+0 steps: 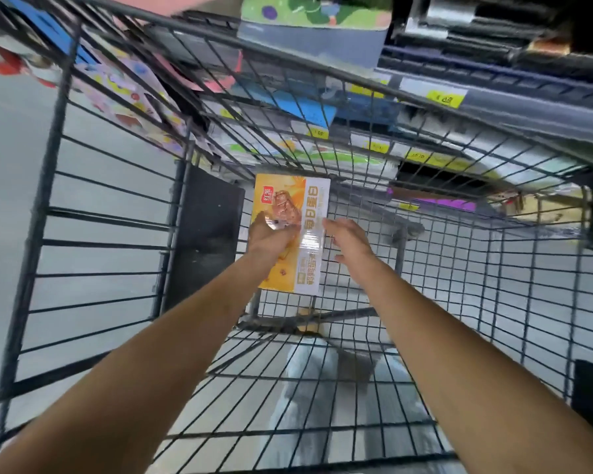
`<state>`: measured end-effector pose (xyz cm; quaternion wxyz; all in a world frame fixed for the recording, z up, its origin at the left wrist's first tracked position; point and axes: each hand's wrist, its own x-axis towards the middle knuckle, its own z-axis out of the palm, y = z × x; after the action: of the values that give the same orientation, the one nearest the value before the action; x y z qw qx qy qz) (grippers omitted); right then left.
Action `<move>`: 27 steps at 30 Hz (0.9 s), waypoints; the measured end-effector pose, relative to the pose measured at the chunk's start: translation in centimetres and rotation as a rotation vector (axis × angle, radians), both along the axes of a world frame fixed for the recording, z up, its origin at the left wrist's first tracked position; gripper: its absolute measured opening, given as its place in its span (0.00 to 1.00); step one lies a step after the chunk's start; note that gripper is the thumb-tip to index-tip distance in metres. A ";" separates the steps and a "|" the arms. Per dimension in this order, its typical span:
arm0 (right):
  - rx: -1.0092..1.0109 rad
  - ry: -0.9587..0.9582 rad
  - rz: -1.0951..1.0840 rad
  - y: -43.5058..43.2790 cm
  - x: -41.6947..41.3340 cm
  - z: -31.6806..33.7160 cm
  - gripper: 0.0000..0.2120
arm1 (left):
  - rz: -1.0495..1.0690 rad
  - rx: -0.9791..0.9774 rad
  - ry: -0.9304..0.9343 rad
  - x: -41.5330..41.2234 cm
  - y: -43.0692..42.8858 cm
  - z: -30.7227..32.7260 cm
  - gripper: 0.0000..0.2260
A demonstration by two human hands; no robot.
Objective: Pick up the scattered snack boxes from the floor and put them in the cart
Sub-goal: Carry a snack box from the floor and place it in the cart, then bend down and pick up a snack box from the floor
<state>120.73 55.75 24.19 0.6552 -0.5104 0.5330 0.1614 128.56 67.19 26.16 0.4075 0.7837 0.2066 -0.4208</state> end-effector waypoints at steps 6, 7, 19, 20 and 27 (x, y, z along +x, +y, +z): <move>-0.022 -0.069 -0.119 -4.8 -3.2 7.8 0.20 | -0.033 -0.156 -0.064 -2.7 -5.5 8.2 0.21; -0.023 -0.089 -0.148 -5.8 -3.9 9.2 0.20 | -0.067 -0.169 -0.094 -3.2 -6.5 9.4 0.23; -0.051 -0.353 -0.377 -19.4 -20.7 22.7 0.08 | -0.425 -0.365 -0.265 -15.7 -21.7 23.0 0.18; -0.066 -0.353 -0.388 -20.9 -22.9 23.4 0.09 | -0.425 -0.346 -0.292 -17.8 -23.7 23.6 0.19; -0.129 -0.341 -0.512 -30.1 -37.1 26.0 0.05 | -0.626 -0.418 -0.267 -31.7 -35.0 26.1 0.18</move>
<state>83.60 25.70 50.22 0.7209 -0.4200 0.5356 -0.1309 96.84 32.19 52.31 0.4338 0.7567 -0.1869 -0.4520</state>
